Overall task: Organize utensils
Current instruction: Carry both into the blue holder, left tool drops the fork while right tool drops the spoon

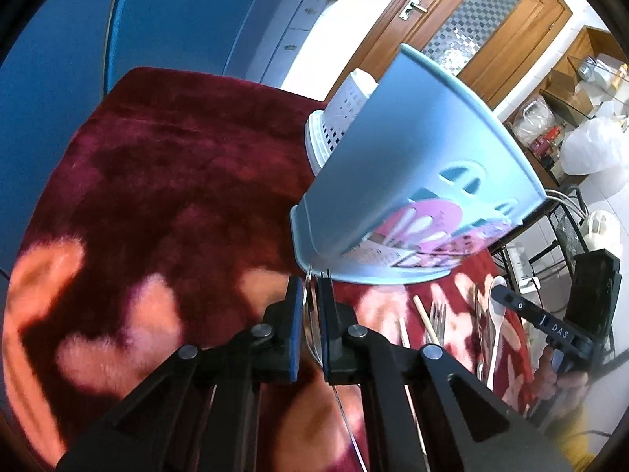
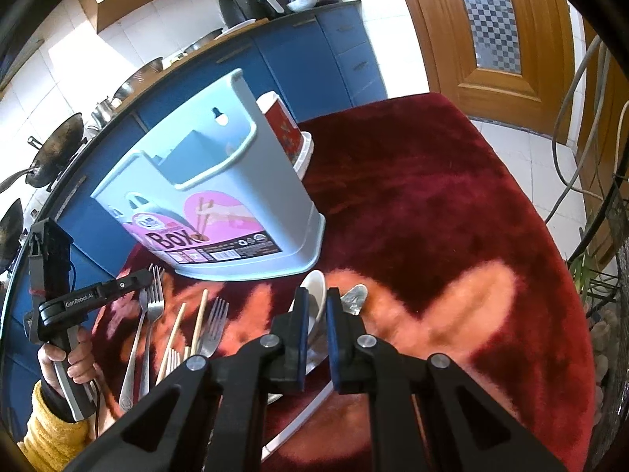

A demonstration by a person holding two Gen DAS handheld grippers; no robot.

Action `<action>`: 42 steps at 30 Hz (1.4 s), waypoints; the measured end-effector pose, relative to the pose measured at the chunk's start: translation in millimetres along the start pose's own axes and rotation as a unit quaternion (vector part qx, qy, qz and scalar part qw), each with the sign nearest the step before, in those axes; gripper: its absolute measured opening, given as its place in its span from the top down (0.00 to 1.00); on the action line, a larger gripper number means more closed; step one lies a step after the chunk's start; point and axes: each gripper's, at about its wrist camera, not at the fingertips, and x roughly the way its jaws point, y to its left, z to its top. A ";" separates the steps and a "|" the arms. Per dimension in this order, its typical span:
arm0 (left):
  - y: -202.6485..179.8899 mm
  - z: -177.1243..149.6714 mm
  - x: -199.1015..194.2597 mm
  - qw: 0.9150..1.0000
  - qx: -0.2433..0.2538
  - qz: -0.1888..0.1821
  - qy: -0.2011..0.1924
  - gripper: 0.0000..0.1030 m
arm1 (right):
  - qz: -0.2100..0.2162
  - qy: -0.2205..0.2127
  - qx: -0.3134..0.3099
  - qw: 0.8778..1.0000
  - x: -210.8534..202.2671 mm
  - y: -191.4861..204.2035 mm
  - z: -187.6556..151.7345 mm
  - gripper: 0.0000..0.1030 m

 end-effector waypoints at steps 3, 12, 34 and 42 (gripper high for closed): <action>-3.4 -6.6 -14.3 1.000 0.017 0.021 -0.014 0.95 | 0.005 -0.008 -0.004 1.000 -7.1 2.6 0.0 0.91; 3.1 -31.5 -17.2 0.999 0.014 0.029 0.028 0.79 | 0.010 -0.015 -0.018 1.000 -13.9 11.2 -4.2 0.92; -45.5 -34.1 -104.8 0.986 0.086 0.072 -0.121 1.00 | -0.016 -0.122 -0.072 0.990 -76.8 54.3 5.5 0.93; -72.2 -6.5 -144.0 0.973 0.103 0.066 -0.193 1.00 | -0.030 -0.172 -0.110 0.978 -104.8 83.5 27.8 0.93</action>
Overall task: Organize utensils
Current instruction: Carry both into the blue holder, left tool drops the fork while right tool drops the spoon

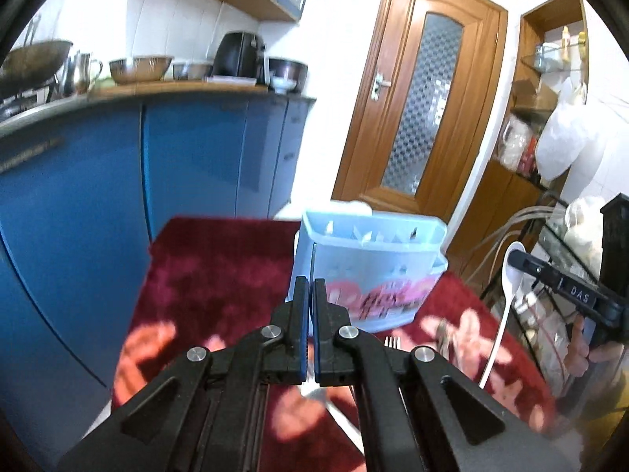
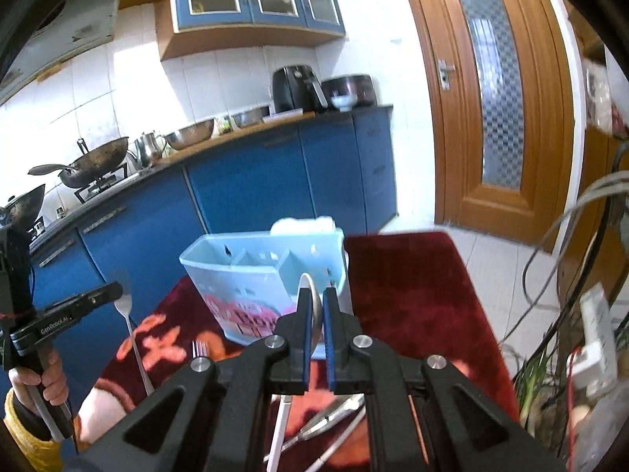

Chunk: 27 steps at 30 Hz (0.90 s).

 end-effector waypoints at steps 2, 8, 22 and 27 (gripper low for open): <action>-4.0 11.3 -0.8 1.000 0.000 0.002 -0.013 1.00 | -0.005 -0.013 -0.006 1.000 -2.4 4.0 9.7 0.93; -12.8 53.1 -7.0 0.998 0.009 0.013 -0.053 1.00 | -0.025 -0.049 -0.026 0.998 -3.2 12.6 45.5 0.93; -36.8 141.9 37.3 0.984 0.045 0.095 -0.143 1.00 | -0.084 -0.099 -0.045 0.990 47.2 13.7 109.8 0.93; -41.3 138.9 69.2 0.985 0.058 0.098 -0.130 1.00 | -0.087 -0.091 -0.056 0.990 75.2 14.6 108.1 0.93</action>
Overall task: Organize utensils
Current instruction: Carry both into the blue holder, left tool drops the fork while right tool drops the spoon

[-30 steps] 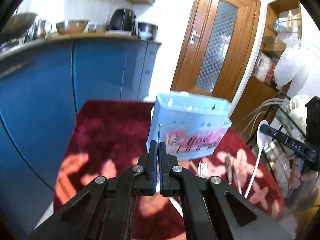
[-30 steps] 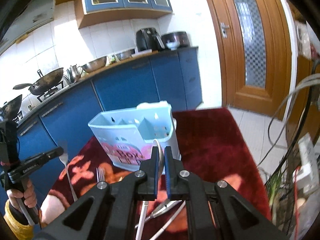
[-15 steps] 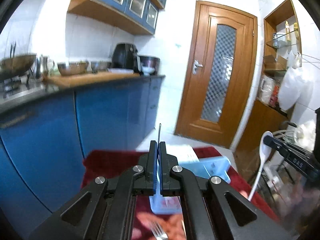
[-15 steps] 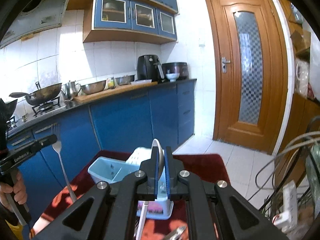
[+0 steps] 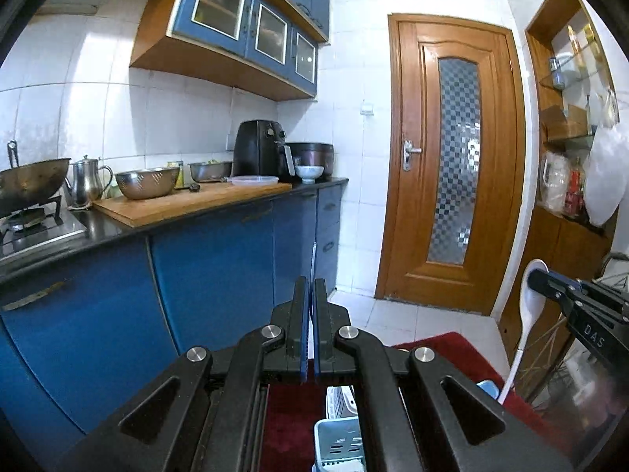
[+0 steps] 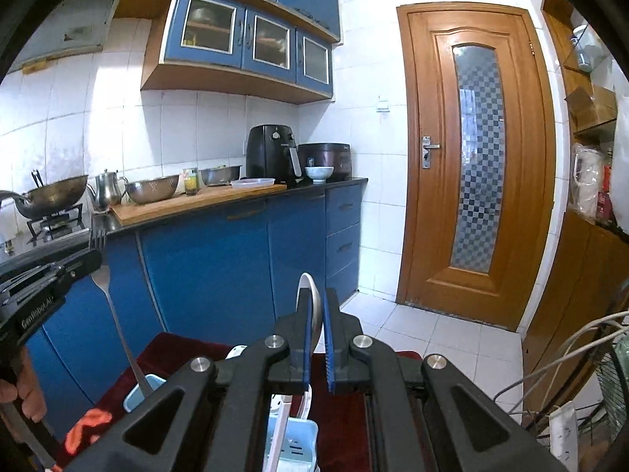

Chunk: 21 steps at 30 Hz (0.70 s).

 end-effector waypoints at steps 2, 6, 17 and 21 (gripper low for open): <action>-4.1 -12.0 11.3 1.000 0.009 0.001 0.010 1.00 | -0.002 0.005 -0.010 1.000 9.9 3.8 -8.5 0.93; -10.6 -37.9 26.4 0.999 0.026 0.013 0.023 1.00 | -0.003 0.018 -0.026 0.999 25.1 9.1 -26.7 0.93; -23.2 -87.6 44.5 0.997 0.031 -0.006 0.064 1.00 | 0.022 0.066 -0.022 0.997 43.4 8.5 -60.1 0.93; -23.7 -93.6 46.0 0.997 0.032 -0.010 0.073 1.00 | 0.023 0.068 -0.028 0.997 42.2 9.2 -63.6 0.93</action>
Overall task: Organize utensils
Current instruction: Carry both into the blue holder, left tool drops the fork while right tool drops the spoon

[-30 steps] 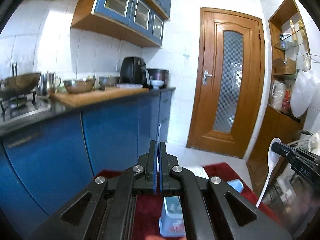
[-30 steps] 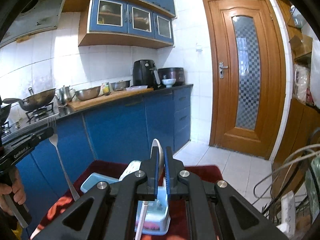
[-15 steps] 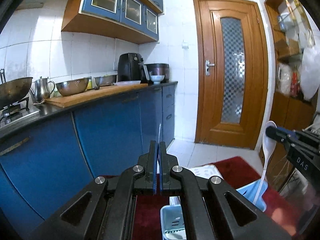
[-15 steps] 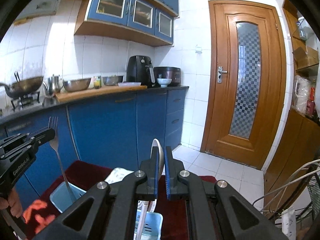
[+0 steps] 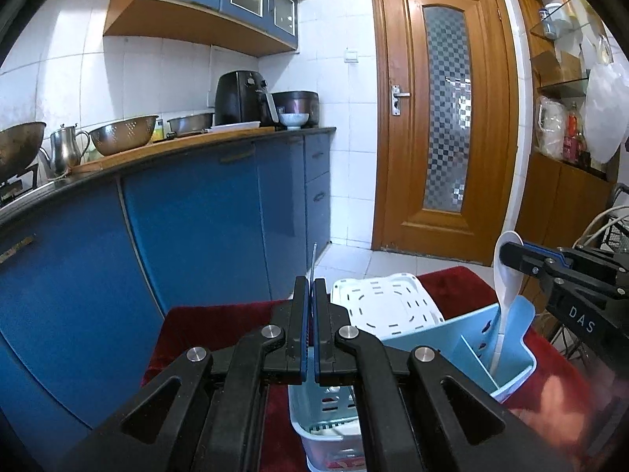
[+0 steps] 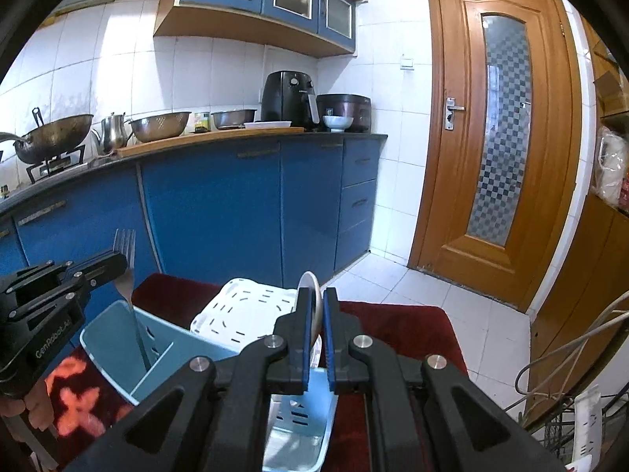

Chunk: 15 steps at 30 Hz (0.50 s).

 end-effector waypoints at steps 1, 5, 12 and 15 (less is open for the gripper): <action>-1.3 -1.9 -0.1 1.000 0.000 -0.002 0.003 1.00 | 0.002 0.001 0.001 1.000 -0.6 -0.3 -0.4 0.93; -3.7 -6.2 -4.0 1.000 -0.004 -0.002 0.005 1.00 | 0.015 0.008 0.014 1.000 -2.2 -3.4 0.0 0.93; -3.9 -6.4 -11.8 1.000 -0.011 -0.011 0.018 0.74 | 0.044 0.011 0.037 0.998 -9.1 -6.8 1.9 0.74; -2.0 -3.9 -17.8 1.000 -0.015 -0.016 0.021 0.73 | 0.041 0.002 0.036 0.999 -17.7 -5.5 3.7 0.73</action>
